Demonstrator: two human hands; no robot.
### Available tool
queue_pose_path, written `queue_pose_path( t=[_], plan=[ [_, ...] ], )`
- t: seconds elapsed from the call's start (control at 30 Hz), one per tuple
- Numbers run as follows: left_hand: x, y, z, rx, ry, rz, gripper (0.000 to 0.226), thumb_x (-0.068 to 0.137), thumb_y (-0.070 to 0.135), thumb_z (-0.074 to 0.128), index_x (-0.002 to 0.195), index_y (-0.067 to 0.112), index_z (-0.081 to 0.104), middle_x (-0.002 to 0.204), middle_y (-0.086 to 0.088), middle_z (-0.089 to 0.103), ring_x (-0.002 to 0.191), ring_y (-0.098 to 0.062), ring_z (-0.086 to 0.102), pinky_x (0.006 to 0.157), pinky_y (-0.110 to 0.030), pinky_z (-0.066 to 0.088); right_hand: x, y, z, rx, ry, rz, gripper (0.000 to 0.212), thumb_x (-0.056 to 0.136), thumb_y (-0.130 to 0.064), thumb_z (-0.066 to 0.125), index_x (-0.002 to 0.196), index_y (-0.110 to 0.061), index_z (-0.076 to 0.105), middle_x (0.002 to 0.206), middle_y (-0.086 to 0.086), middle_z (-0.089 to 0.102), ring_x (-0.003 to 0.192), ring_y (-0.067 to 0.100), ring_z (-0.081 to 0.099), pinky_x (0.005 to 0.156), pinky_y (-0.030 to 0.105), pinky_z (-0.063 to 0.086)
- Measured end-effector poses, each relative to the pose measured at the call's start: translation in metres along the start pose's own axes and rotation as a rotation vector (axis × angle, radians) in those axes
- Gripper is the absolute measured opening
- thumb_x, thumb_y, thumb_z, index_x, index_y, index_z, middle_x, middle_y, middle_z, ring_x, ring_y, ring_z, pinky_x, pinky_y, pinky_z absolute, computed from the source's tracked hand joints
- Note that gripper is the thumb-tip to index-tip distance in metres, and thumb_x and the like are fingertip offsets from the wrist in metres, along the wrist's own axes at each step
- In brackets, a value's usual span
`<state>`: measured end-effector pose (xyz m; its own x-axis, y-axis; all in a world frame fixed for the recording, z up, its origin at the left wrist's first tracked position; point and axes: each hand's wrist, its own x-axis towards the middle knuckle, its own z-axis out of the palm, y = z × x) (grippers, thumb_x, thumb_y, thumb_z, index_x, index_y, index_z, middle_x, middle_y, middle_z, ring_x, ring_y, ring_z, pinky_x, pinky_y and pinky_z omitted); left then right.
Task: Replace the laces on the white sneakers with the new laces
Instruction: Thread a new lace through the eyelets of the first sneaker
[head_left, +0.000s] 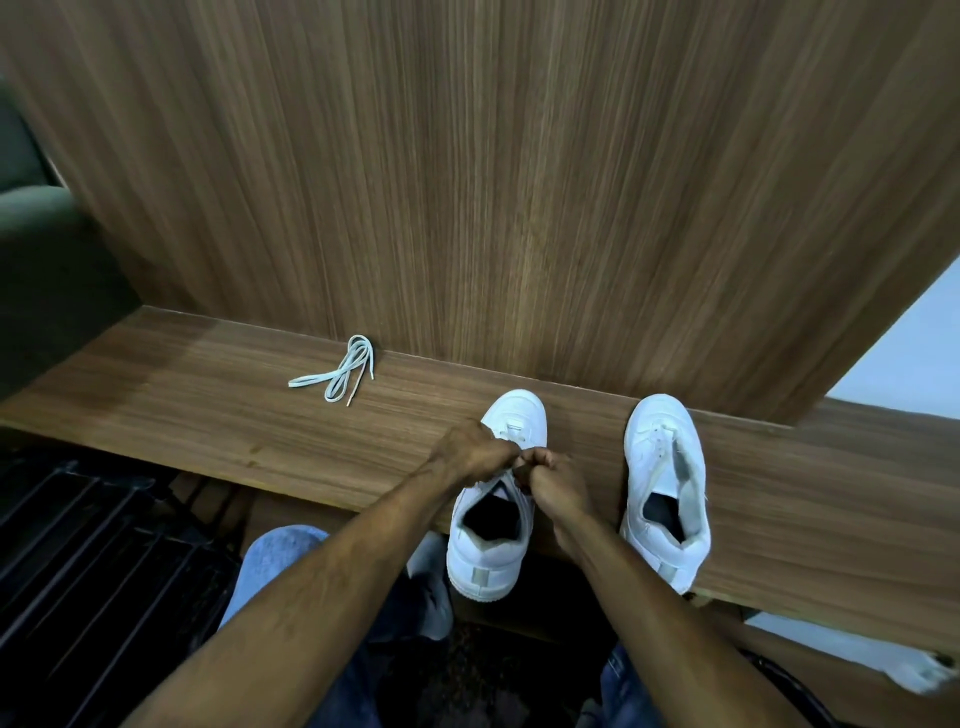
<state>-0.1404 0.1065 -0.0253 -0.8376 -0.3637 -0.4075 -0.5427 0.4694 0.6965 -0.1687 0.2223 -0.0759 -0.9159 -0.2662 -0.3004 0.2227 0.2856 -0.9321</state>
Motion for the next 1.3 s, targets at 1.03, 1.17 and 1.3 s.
queue_pose_path(
  t=[1.03,1.17,1.3],
  plan=[
    [0.042,-0.053,-0.008,-0.379,-0.019,-0.078,0.018,0.08,0.033,0.069,0.079,0.015,0.068,0.101,-0.015,0.069,0.063,-0.011,0.056,0.056,-0.02,0.041,-0.012,-0.017,-0.051,-1.246,0.079,-0.364,0.027,0.089,-0.023,0.051,0.11,-0.029,0.066,0.104,0.006,0.069,0.1,0.031,0.063,0.076,0.032,0.046],
    [0.036,-0.06,-0.001,-0.417,0.018,-0.083,0.027,0.085,0.028,0.065,0.076,0.003,0.064,0.077,-0.006,0.061,0.056,-0.009,0.051,0.05,-0.017,0.038,-0.009,-0.013,-0.049,-1.386,0.06,-0.379,0.029,0.089,-0.028,0.049,0.114,-0.029,0.064,0.107,0.005,0.068,0.102,0.03,0.063,0.079,0.033,0.047],
    [0.024,-0.064,-0.002,-0.506,0.023,-0.072,0.026,0.091,0.026,0.062,0.066,0.018,0.058,0.067,0.001,0.06,0.05,-0.006,0.054,0.044,-0.016,0.043,-0.006,-0.009,-0.048,-1.382,0.073,-0.372,0.026,0.09,-0.023,0.05,0.111,-0.026,0.065,0.107,0.006,0.068,0.102,0.031,0.063,0.079,0.034,0.046]
  ],
)
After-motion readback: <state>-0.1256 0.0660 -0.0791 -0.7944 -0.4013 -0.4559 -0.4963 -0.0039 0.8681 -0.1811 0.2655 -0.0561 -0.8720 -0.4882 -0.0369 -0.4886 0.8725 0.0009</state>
